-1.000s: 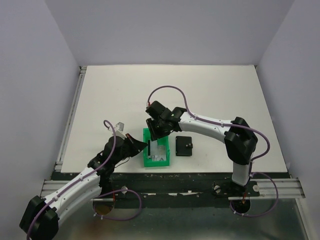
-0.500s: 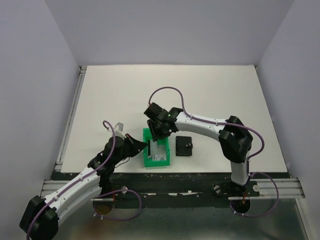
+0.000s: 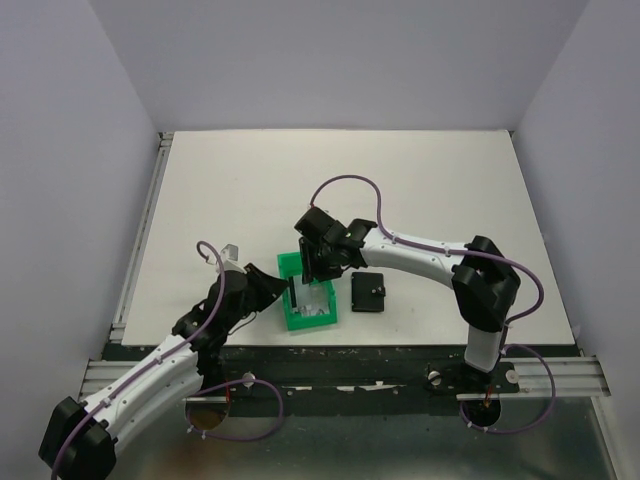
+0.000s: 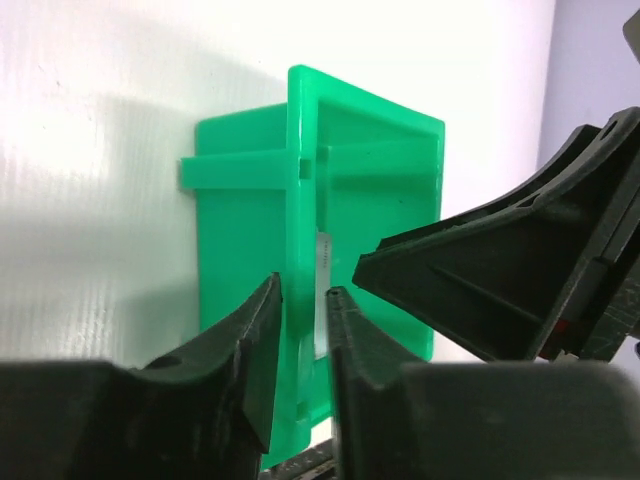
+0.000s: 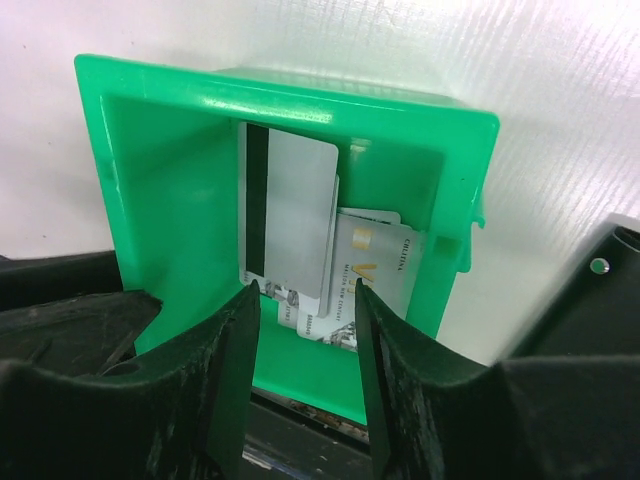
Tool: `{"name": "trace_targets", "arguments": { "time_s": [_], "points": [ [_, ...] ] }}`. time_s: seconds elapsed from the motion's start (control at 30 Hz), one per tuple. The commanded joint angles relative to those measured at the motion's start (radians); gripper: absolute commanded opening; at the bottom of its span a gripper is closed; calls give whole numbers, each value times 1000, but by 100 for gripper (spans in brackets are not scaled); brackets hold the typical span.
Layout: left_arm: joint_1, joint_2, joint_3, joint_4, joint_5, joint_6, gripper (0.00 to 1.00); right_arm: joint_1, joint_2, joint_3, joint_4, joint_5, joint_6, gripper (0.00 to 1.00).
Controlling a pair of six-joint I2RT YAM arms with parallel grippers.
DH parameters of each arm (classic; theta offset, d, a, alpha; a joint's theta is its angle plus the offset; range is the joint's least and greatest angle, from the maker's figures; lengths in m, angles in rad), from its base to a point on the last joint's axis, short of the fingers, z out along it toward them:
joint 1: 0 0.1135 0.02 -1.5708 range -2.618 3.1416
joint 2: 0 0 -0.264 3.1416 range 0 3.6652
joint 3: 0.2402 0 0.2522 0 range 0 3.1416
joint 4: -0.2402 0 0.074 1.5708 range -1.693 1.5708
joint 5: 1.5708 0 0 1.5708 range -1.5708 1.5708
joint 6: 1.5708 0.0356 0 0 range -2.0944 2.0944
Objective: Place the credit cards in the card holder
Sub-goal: Move the storage box to the center of the board.
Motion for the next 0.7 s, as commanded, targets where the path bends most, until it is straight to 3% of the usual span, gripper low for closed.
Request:
{"name": "trace_targets", "arguments": {
  "time_s": [0.0,0.07,0.17,0.53,0.67],
  "points": [
    [3,46,62,-47,38,100,44,-2,-31,-5,-62,36,-79,52],
    [5,75,77,-50,81,140,52,-5,-31,0,-77,48,-114,52],
    [5,110,92,-64,142,180,55,-5,-26,3,-88,51,-169,52],
    [5,230,76,89,279,235,54,-37,-55,-48,-56,19,-334,51],
    [6,282,83,139,303,235,47,-49,-71,-79,-25,-33,-370,51]
  ]
}}
